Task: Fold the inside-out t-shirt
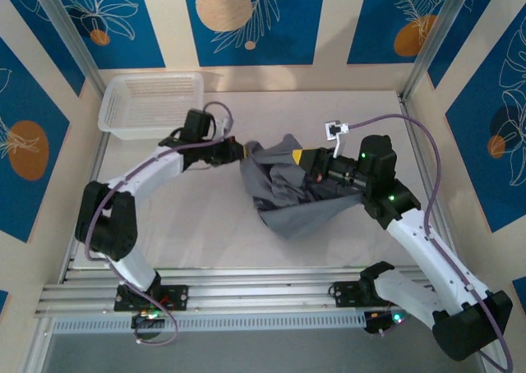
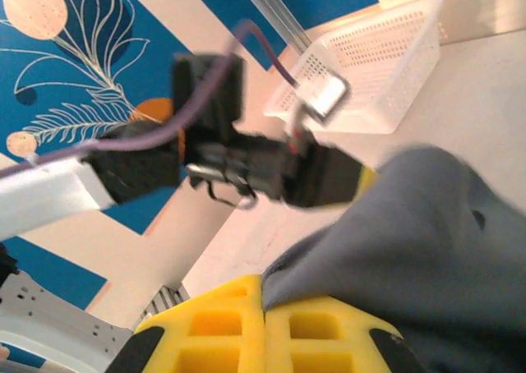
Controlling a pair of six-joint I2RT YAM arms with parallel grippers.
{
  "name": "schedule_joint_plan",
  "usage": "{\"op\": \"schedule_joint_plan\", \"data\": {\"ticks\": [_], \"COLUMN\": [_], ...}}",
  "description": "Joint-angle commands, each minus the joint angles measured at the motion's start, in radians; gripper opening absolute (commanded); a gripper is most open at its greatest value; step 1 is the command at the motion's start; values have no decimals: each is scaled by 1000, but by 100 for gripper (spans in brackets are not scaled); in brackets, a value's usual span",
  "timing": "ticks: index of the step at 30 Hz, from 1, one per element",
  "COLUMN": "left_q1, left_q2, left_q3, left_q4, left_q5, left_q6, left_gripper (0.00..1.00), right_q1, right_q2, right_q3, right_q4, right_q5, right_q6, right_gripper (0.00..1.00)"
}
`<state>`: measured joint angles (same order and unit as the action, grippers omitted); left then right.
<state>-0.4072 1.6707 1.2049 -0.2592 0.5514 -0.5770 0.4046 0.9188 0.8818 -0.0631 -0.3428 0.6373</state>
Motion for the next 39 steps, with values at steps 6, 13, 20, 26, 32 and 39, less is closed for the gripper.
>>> {"op": "schedule_joint_plan", "data": {"ticks": [6,13,20,26,32,39], "left_q1": [51,-200,-301,-308,-284,-126], "left_q2": [-149,-302,-167,-71,-77,-262], "left_q3": [-118,-37,-15,29,76,73], "left_q4": [-24,-16,22,140,125,366], "left_q5": [-131,-130,-243,-19,-82,238], "left_q6": [21,195,351,385,318,-209], "left_gripper": [39,62,78,85,18,0], "right_q1": [-26,-24,-13,5,-16,-149], "right_q2": [-83,-68,-52,-44,-55,140], "right_q3": [23,-27,11,30,-8,9], "right_q4": [63,137,177,119,65,-204], "right_q5": [115,132,31,-5,83,340], "right_q6": [37,90,106,83,66,-254], "right_gripper": [0,0,0,0,0,0]}}
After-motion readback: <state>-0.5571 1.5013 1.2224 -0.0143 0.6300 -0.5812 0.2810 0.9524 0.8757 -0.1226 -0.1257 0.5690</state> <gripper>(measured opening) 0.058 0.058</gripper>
